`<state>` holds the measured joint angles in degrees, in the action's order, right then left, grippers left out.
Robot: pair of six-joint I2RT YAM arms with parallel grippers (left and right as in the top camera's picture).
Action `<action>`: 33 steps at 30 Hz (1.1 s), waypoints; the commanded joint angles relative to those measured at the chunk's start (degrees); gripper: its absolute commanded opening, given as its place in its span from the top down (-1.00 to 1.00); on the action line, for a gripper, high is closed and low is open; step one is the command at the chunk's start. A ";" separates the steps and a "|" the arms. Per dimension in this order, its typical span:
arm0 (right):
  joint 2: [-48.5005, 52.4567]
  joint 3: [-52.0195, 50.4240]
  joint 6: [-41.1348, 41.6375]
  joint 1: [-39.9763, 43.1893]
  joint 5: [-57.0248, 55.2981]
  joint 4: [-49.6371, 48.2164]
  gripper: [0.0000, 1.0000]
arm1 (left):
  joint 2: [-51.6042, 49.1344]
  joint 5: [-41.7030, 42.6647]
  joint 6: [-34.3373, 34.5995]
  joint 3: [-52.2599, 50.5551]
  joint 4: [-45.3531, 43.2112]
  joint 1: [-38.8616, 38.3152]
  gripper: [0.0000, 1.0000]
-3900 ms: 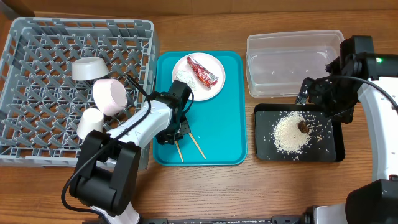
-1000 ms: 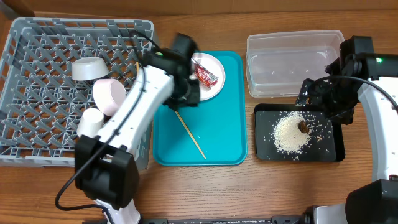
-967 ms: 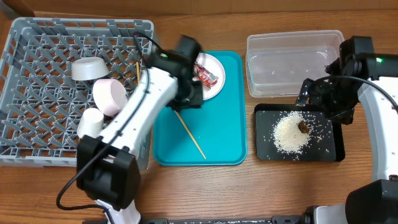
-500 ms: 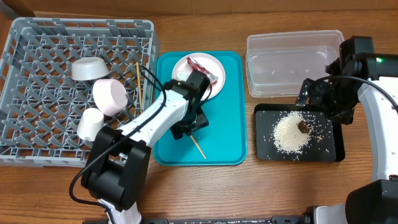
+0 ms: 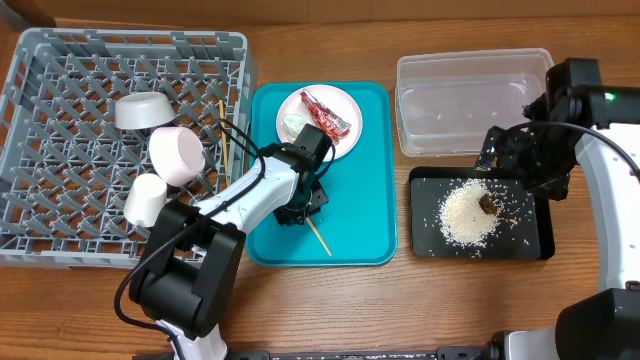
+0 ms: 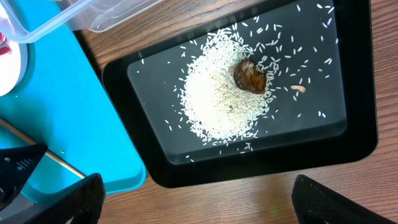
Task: Sort waste into correct bins and load items into the dishwasher
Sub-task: 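Grasp the remaining chopstick on the teal tray with the left gripper, then place the second chopstick into the dish rack with the left gripper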
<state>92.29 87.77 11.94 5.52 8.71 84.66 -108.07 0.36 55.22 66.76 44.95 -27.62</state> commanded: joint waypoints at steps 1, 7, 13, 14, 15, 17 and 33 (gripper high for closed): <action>-1.79 1.57 -0.20 -0.13 -0.31 -0.11 -0.96 | -0.68 -0.26 0.07 -1.31 -0.22 0.33 0.77; -1.79 1.57 -0.20 -0.13 -0.31 -0.11 -0.96 | -0.63 2.23 0.07 -0.70 -0.04 0.85 0.91; -1.79 1.57 -0.22 -0.13 -0.31 -0.11 -0.96 | 0.55 2.38 -2.47 3.76 4.55 2.08 0.92; -1.79 1.57 -0.20 -0.13 -0.31 -0.13 -0.96 | 1.05 2.16 -3.82 5.18 5.73 2.23 0.92; -1.79 1.57 -0.22 -0.13 -0.31 -0.13 -0.96 | 1.55 1.70 -5.07 6.47 6.80 2.29 0.92; -1.79 1.57 -0.22 -0.13 -0.31 -0.13 -0.96 | 2.89 0.42 -8.44 9.60 9.29 2.49 0.92; -1.79 1.57 -0.20 -0.13 -0.31 -0.31 -0.96 | 8.44 -8.66 -44.68 29.42 16.68 14.91 0.92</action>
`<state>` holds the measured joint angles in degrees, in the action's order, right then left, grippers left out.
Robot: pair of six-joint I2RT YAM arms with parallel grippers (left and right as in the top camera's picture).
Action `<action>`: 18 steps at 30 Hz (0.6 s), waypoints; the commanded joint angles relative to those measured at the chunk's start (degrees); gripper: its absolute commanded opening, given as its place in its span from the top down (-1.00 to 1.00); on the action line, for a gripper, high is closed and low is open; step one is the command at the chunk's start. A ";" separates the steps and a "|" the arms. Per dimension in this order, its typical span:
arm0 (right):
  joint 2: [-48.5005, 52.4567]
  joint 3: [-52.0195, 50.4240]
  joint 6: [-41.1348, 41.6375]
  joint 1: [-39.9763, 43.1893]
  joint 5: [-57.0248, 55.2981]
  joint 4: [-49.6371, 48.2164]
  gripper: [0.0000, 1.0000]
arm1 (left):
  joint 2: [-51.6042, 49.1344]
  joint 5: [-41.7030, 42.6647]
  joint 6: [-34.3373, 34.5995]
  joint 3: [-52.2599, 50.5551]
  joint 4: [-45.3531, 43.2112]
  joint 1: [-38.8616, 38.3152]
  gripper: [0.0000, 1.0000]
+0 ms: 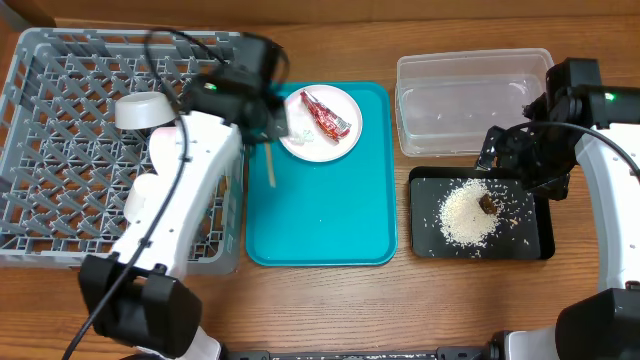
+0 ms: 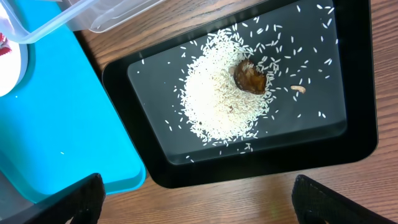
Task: Sort waste into correct bins and load items into the dishwasher
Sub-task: 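Place the second chopstick into the dish rack with the left gripper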
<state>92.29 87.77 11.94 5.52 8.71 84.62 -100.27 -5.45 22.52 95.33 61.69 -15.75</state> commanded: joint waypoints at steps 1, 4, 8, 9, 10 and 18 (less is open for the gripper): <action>-1.79 1.57 -0.20 -0.13 -0.31 -0.26 -0.96 | 0.48 -2.86 -13.05 0.81 -0.17 4.24 0.92; -1.79 1.57 -0.20 -0.13 -0.31 -0.28 -0.96 | 0.07 -2.86 -13.77 0.55 -0.31 7.72 0.91; -1.79 1.57 -0.17 -0.13 -0.28 -0.28 -0.96 | -1.01 -2.43 -13.77 0.24 -0.39 11.54 0.91; -1.79 1.57 -0.17 -0.13 -0.28 -0.26 -0.96 | -1.49 -2.38 -13.75 0.17 -0.42 12.11 0.92; -1.79 1.57 -0.17 -0.13 -0.28 -0.26 -0.96 | -1.99 -2.40 -13.77 0.15 -0.39 12.55 0.92; -1.79 1.57 -0.17 -0.13 -0.28 -0.24 -0.96 | -7.26 -2.43 -13.75 0.13 -0.11 13.20 0.91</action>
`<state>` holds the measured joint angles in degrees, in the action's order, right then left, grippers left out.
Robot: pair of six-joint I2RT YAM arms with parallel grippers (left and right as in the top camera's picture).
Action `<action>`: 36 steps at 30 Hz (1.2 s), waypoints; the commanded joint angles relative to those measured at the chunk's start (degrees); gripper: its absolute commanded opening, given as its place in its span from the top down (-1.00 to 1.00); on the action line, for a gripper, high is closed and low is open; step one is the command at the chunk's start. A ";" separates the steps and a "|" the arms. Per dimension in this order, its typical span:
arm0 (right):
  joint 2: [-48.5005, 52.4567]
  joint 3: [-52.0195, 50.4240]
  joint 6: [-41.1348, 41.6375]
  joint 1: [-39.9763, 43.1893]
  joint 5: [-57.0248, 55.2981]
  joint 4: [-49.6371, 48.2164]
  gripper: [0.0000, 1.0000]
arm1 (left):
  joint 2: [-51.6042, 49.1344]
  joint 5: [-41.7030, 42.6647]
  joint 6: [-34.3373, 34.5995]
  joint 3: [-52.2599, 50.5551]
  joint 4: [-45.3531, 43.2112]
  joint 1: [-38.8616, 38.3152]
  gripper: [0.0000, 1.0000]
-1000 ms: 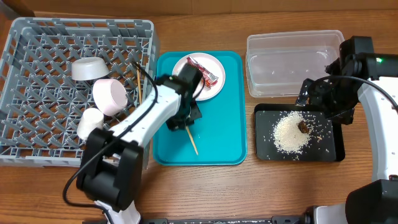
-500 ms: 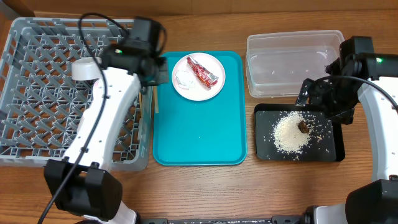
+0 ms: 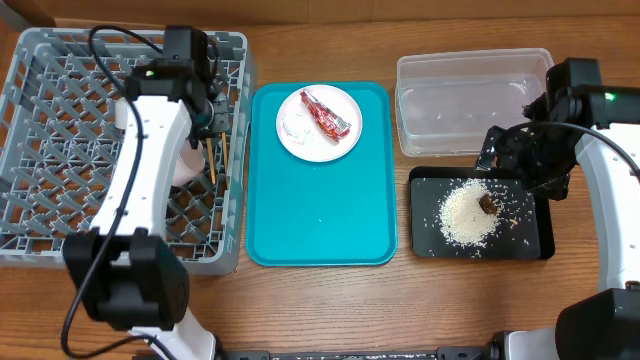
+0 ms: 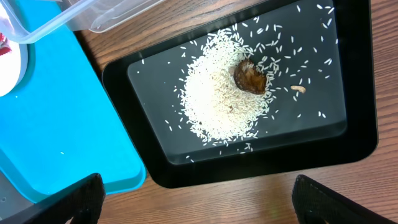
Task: Sort waste into correct bins and load items into the dishwasher
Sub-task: 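Place the second chopstick into the dish rack with the left gripper, then grasp the white tissue on the pink plate with the right gripper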
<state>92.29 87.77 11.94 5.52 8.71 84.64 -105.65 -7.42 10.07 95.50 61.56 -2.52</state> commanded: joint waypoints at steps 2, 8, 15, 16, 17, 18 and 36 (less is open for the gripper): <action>-1.79 1.57 -0.17 -0.13 -0.24 -0.28 -0.96 | -2.32 -0.46 -1.29 -0.04 0.15 -0.02 0.80; -1.79 1.57 -0.17 -0.13 0.42 -1.36 -0.99 | -2.34 -0.46 -1.22 -0.04 1.38 -0.02 0.21; -1.79 1.57 -0.26 -0.39 8.13 -8.72 -1.00 | -1.53 3.50 3.28 0.04 4.85 -0.02 0.25; -1.79 1.57 -0.50 -0.83 9.18 -10.45 -1.00 | -1.01 5.57 3.28 0.04 5.29 -0.02 0.25; -1.79 1.57 -1.36 -1.40 9.97 -11.89 -1.00 | -0.39 7.26 3.28 0.04 5.62 0.00 0.26; -1.79 1.57 -2.47 -2.16 10.56 -13.18 -1.00 | 0.35 8.59 3.30 0.04 5.88 0.00 0.27; 3.48 19.02 -4.94 -22.93 0.68 -17.29 -1.00 | 17.99 6.21 7.13 0.04 18.03 9.55 -0.73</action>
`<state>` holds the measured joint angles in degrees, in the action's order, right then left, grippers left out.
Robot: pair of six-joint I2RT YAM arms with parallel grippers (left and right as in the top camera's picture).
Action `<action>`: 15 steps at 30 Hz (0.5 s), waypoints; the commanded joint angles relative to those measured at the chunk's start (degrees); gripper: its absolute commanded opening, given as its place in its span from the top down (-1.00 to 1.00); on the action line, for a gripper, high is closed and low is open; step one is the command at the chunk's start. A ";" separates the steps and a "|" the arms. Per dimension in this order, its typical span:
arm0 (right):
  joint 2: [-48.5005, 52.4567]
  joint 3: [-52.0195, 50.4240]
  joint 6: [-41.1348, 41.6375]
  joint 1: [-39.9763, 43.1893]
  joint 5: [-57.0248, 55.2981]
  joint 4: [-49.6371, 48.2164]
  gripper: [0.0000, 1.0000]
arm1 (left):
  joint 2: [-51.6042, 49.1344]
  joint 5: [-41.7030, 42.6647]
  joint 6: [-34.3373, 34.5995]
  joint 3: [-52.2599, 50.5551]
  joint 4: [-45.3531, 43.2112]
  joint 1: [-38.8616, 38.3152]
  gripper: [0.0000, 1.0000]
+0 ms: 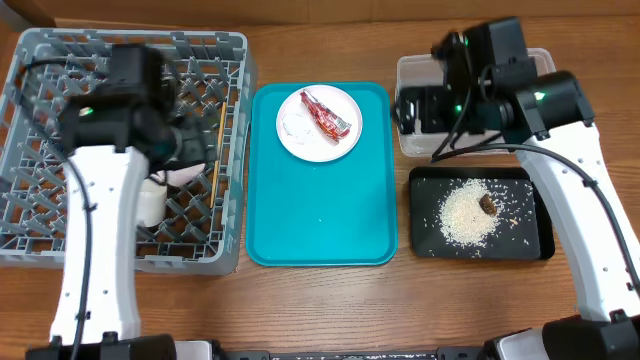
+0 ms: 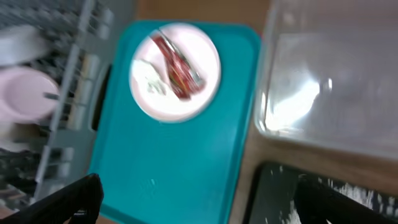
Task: Sort waste into correct bins and load items into the dishwasher
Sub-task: 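Grasp the white tissue on the pink plate with the right gripper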
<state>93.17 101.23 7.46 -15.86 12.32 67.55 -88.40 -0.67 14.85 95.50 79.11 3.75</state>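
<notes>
A white plate (image 1: 320, 123) on the teal tray (image 1: 320, 220) carries a red wrapper (image 1: 326, 114) and a white scrap. The right wrist view shows the same plate (image 2: 175, 71) and wrapper (image 2: 177, 62), blurred. My right gripper (image 1: 408, 110) hangs open and empty over the left end of the clear bin (image 1: 470, 100); its fingertips (image 2: 68, 202) frame the tray. Over the grey rack (image 1: 60, 60), my left gripper (image 1: 188, 148) is a dark blur above the pink cup (image 1: 185, 173). A wooden chopstick (image 1: 217, 125) lies at the rack's right side.
A black tray (image 1: 530, 215) with spilled rice and a brown lump sits in front of the clear bin. A white cup (image 1: 150, 200) stands in the rack below the pink one. Bare wooden table runs along the front edge.
My right arm has moved from beside the black tray to over the clear bin's left end, its camera now facing the teal tray. My left gripper has shifted down-left over the rack.
My left gripper was down on a chopstick on the teal tray. Then it held the chopstick near the plate, then over the rack's right side. The teal tray now holds only the plate. My right arm stayed still by the black tray until now.
</notes>
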 commanded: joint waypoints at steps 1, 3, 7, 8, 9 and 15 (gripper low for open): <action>4.02 7.26 -0.48 -2.29 -3.43 -1.03 -1.00 | 0.90 0.48 2.54 0.02 0.74 5.01 -0.73; 6.29 8.79 -0.48 -3.63 -3.74 -4.09 -0.99 | 0.96 3.34 2.54 0.02 0.96 7.87 -0.73; 10.93 8.74 -0.52 -6.82 -3.74 -12.50 -1.00 | 0.94 6.71 2.56 0.02 1.20 11.85 -0.72; 12.20 8.74 -0.55 -7.56 -3.72 -13.90 -1.00 | 0.94 6.69 2.56 0.02 1.20 12.33 -0.72; 13.53 8.74 -0.55 -8.33 -3.72 -15.08 -1.00 | 0.94 6.71 2.58 0.02 1.20 12.66 -0.72; 23.17 8.72 -3.50 -12.98 -3.74 -18.95 -1.00 | 0.94 6.69 2.56 0.02 1.25 12.74 -0.73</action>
<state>113.43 109.49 6.11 -27.05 9.08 49.50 -88.23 4.73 16.60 95.50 80.23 16.27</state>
